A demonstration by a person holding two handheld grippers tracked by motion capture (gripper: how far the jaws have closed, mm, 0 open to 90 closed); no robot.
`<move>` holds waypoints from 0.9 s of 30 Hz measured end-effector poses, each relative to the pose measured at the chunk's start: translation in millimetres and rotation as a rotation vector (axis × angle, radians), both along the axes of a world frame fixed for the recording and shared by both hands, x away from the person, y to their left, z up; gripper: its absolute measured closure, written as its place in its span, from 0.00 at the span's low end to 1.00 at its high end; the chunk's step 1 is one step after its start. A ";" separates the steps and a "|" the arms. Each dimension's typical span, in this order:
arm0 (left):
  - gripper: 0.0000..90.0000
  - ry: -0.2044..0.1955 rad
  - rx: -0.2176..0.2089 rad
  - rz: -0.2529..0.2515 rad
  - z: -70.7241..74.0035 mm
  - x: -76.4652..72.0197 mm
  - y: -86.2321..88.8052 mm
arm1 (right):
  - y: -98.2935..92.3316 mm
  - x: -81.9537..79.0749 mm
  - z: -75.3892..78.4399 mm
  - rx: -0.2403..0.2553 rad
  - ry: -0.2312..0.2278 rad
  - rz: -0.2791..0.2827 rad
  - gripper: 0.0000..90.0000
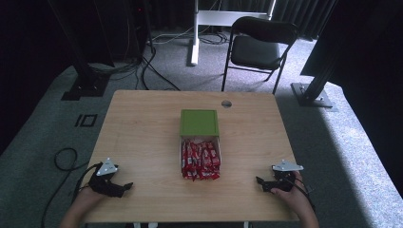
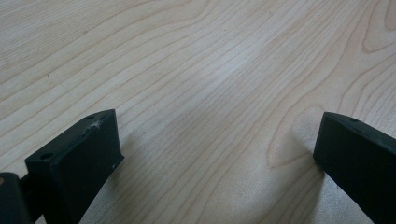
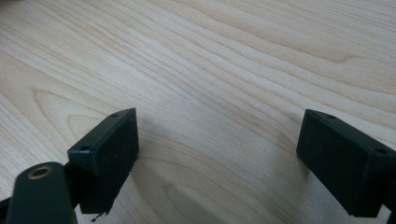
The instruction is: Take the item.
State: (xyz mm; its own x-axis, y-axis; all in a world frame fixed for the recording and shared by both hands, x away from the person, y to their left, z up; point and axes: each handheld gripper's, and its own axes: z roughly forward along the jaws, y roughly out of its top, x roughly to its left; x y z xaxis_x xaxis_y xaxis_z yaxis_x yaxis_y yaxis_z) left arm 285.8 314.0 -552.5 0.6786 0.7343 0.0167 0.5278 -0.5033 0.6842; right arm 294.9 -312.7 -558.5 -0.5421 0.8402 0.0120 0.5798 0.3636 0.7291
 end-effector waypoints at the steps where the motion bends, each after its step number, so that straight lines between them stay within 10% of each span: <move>1: 0.02 0.000 0.000 0.000 0.0 0.0 0.0 | 0.0 0.0 0.0 0.000 0.000 0.000 0.14; 27: 0.02 0.001 0.001 0.000 0.1 0.0 0.0 | 10.6 6.8 5.8 0.005 0.006 -0.031 0.15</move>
